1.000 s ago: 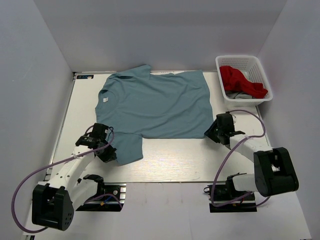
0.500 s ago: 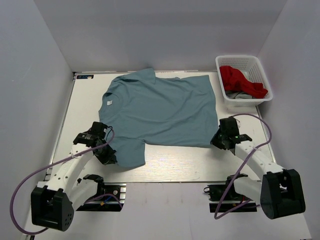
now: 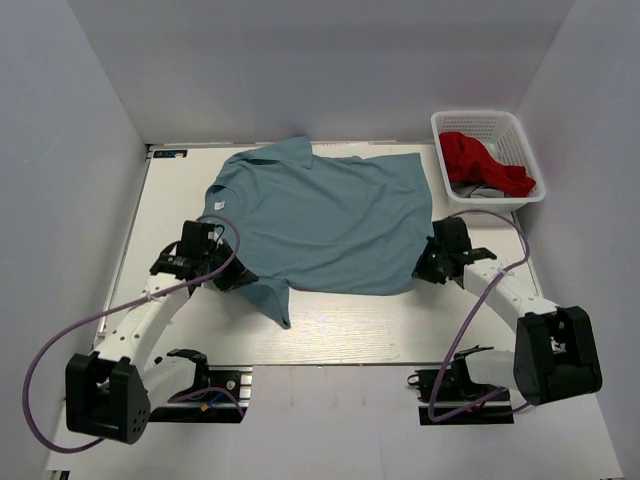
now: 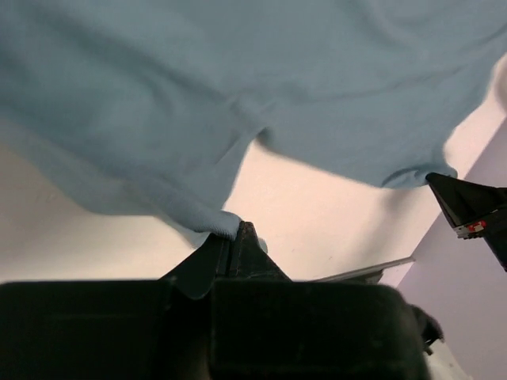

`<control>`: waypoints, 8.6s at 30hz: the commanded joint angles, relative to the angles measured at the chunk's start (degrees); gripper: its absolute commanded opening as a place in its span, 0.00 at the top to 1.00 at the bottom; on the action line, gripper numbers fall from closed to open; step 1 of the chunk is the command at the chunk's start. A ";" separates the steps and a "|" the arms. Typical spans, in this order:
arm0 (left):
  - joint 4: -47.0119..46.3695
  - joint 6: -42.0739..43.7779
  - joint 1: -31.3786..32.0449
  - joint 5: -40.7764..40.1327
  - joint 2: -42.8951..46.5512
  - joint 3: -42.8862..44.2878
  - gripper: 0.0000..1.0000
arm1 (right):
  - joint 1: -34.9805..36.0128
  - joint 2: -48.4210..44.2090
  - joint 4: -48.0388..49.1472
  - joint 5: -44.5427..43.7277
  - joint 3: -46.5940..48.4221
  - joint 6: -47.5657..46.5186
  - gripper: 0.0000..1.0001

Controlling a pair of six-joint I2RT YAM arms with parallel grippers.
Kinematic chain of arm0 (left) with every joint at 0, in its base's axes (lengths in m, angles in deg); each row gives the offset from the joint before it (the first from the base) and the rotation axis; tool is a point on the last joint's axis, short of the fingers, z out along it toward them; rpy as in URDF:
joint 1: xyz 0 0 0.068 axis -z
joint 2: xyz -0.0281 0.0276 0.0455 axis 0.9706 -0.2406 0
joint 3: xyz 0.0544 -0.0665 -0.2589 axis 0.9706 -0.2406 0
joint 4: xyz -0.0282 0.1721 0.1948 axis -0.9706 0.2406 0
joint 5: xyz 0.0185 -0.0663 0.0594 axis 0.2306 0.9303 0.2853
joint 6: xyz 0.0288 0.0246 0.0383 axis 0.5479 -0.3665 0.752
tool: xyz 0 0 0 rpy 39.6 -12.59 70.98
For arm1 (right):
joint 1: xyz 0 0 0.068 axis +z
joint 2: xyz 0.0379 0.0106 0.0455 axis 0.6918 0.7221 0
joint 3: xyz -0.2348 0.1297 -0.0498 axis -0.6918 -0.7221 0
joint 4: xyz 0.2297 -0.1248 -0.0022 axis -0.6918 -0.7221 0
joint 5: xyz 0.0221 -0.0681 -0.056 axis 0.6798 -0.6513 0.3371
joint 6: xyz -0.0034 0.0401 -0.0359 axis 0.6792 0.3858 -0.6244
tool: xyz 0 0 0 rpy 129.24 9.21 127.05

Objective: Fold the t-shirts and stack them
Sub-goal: Grap the side of the flattened tshirt closest away from the robot with both arms, then fold the flattened tshirt in 1/3 of the way, then grap the side of the flattened tshirt furthest away from the robot with both arms

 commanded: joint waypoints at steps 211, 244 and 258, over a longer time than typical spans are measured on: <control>-10.42 40.60 6.86 -8.12 -61.14 62.29 0.00 | 6.53 18.27 5.59 -12.77 20.03 -8.79 0.10; 0.06 40.87 11.19 -25.89 -72.94 74.96 0.75 | 0.11 27.24 4.61 -5.04 21.88 -7.99 0.10; -1.53 41.40 11.19 -18.41 -72.85 74.16 0.50 | -0.42 26.80 4.96 -4.51 21.44 -8.34 0.10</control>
